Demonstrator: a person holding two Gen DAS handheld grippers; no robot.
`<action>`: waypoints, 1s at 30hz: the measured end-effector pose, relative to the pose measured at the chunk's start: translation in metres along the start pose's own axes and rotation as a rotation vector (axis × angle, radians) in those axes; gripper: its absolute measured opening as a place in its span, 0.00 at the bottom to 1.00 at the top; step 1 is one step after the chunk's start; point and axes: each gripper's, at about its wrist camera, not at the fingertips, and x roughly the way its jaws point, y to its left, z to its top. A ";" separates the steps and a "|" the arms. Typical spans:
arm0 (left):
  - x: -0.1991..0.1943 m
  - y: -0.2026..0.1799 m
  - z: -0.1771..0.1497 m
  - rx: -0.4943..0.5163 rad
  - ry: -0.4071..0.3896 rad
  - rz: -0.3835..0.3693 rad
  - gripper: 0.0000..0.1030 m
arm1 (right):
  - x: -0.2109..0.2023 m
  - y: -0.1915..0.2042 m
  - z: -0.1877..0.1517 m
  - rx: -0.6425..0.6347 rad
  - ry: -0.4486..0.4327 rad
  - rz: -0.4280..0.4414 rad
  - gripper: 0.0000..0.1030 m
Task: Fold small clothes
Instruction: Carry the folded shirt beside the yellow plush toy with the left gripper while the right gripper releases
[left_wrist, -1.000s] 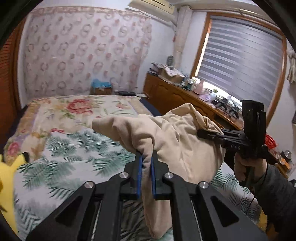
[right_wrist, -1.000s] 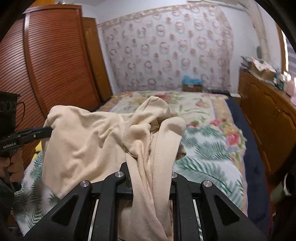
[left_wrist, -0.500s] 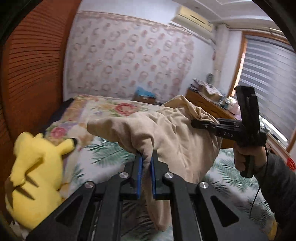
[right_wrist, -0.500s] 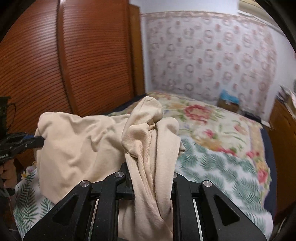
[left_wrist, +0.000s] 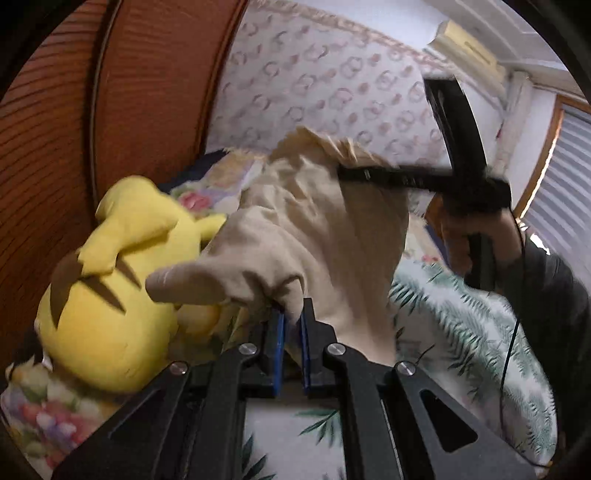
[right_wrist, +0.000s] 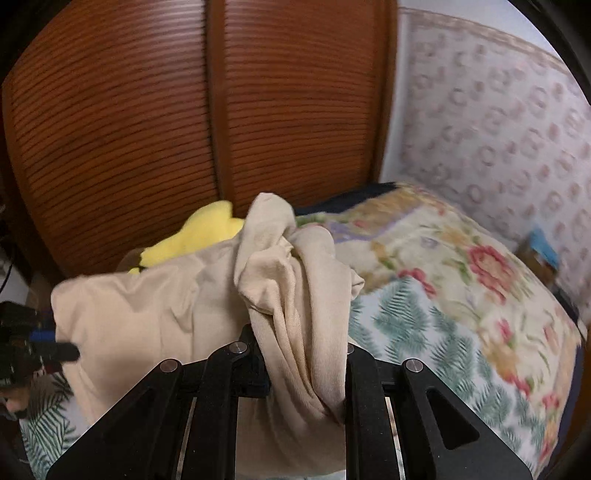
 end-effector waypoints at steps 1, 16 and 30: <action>0.004 0.002 -0.005 0.003 0.015 0.019 0.04 | 0.012 0.004 0.005 -0.018 0.010 0.009 0.12; 0.009 0.007 -0.012 0.018 0.078 0.107 0.04 | 0.029 -0.030 0.026 0.127 -0.016 -0.140 0.52; -0.005 0.003 -0.012 0.084 0.050 0.122 0.18 | 0.038 -0.055 -0.050 0.268 0.107 -0.225 0.50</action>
